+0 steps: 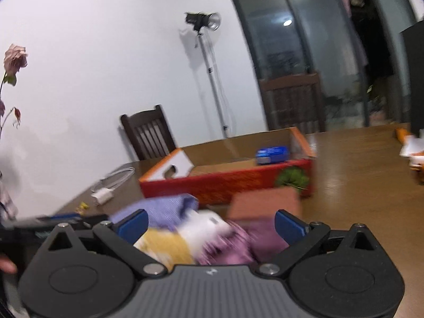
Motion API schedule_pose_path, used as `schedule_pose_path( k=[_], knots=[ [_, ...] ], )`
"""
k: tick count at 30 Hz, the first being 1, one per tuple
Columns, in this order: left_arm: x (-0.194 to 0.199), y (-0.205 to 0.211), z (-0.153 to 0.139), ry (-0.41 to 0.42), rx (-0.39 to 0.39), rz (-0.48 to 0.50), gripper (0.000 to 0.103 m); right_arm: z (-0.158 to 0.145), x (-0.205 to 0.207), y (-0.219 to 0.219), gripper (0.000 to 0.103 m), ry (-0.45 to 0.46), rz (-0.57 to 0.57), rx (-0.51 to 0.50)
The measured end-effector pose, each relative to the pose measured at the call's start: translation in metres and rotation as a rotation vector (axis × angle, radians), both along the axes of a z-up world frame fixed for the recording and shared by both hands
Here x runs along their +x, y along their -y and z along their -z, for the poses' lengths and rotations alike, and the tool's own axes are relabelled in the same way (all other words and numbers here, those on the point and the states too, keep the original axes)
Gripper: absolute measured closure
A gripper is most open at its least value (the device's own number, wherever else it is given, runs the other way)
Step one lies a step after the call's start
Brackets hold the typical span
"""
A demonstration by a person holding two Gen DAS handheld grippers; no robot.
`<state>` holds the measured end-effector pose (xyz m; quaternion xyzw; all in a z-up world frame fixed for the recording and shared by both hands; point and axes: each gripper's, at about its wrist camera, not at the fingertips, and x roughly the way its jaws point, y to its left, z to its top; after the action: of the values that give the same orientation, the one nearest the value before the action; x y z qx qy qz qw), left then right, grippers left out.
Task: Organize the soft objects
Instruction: 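Grasp the lavender cloth bag with the left gripper, then carry the lavender cloth bag into the box and open the left gripper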
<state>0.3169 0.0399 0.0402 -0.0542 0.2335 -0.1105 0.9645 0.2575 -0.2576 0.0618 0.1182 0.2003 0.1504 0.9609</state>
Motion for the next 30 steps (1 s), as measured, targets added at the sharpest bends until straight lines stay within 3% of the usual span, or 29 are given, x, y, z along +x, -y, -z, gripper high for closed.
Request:
schedule_pose_path(
  k=[2, 5, 8, 10, 13, 14, 15, 17, 24, 30],
  knots=[
    [0.019, -0.011, 0.008, -0.020, -0.099, 0.014, 0.001, -0.003, 0.033, -0.013, 0.011, -0.047, -0.060, 0.000],
    [0.037, -0.028, 0.021, -0.084, -0.243, 0.055, 0.014, 0.000, 0.083, -0.024, 0.014, -0.133, -0.115, 0.052],
    [0.038, -0.038, 0.027, -0.101, -0.302, 0.060, 0.020, 0.008, 0.127, -0.028, 0.016, -0.242, -0.120, 0.109],
    [0.038, -0.041, 0.029, -0.100, -0.329, 0.069, 0.030, 0.016, 0.148, -0.032, 0.021, -0.294, -0.156, 0.143],
    [0.042, -0.046, 0.036, -0.136, -0.393, 0.107, 0.052, 0.032, 0.167, -0.040, 0.042, -0.398, -0.184, 0.184],
    [0.044, -0.046, 0.038, -0.154, -0.400, 0.118, 0.063, 0.036, 0.169, -0.041, 0.055, -0.414, -0.194, 0.193],
    [0.044, -0.046, 0.040, -0.165, -0.403, 0.128, 0.071, 0.036, 0.168, -0.044, 0.074, -0.404, -0.197, 0.181],
    [0.042, -0.043, 0.039, -0.150, -0.392, 0.139, 0.076, 0.037, 0.166, -0.046, 0.090, -0.416, -0.200, 0.195],
    [0.006, -0.037, 0.010, 0.053, -0.365, 0.157, 0.083, -0.005, 0.138, -0.046, 0.096, -0.277, -0.192, 0.175],
    [-0.077, -0.012, -0.027, 0.121, -0.381, 0.290, 0.083, -0.055, 0.054, -0.028, 0.096, -0.105, -0.246, 0.124]
  ],
)
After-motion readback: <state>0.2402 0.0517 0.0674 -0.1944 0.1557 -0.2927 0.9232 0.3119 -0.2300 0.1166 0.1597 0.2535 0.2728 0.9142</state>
